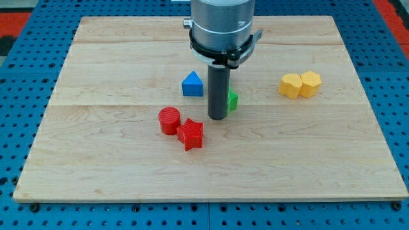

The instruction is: Slide the yellow heart towards the line of blocks

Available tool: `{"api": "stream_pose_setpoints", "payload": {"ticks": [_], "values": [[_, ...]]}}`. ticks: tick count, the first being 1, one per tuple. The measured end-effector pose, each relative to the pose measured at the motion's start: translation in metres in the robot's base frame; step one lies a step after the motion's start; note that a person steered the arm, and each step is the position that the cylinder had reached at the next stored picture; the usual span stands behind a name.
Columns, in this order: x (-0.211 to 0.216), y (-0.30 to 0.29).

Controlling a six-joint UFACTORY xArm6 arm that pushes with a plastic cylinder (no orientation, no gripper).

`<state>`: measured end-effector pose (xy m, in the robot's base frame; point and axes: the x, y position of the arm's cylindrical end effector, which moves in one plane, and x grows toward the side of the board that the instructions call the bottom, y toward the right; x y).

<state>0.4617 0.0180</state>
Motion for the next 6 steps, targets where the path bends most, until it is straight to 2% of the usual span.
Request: {"api": "stream_pose_setpoints", "payload": {"ticks": [1,2,3,4,6], "values": [[-0.019,0.001],[0.020,0.064],[-0.001,0.181],[-0.022,0.206],[-0.033,0.185]]}}
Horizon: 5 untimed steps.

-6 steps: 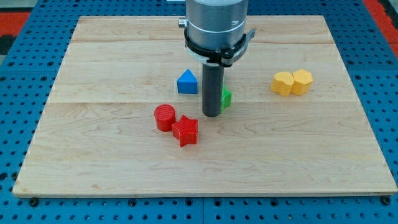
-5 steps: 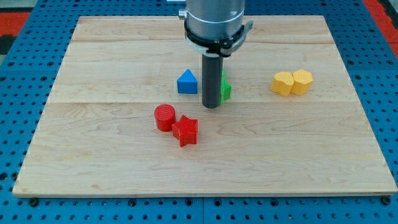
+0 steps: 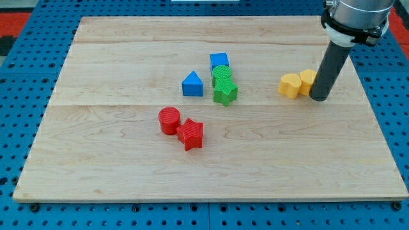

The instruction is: Slide the yellow heart towards the line of blocks

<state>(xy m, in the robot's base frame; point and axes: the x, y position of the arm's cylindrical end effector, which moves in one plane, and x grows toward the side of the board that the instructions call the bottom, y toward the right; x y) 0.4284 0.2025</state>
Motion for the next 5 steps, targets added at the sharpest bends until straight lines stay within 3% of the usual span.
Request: {"api": "stream_pose_setpoints", "payload": {"ticks": [1,3,5], "values": [[0.000,0.000],[-0.015,-0.090],[-0.015,-0.090]]}}
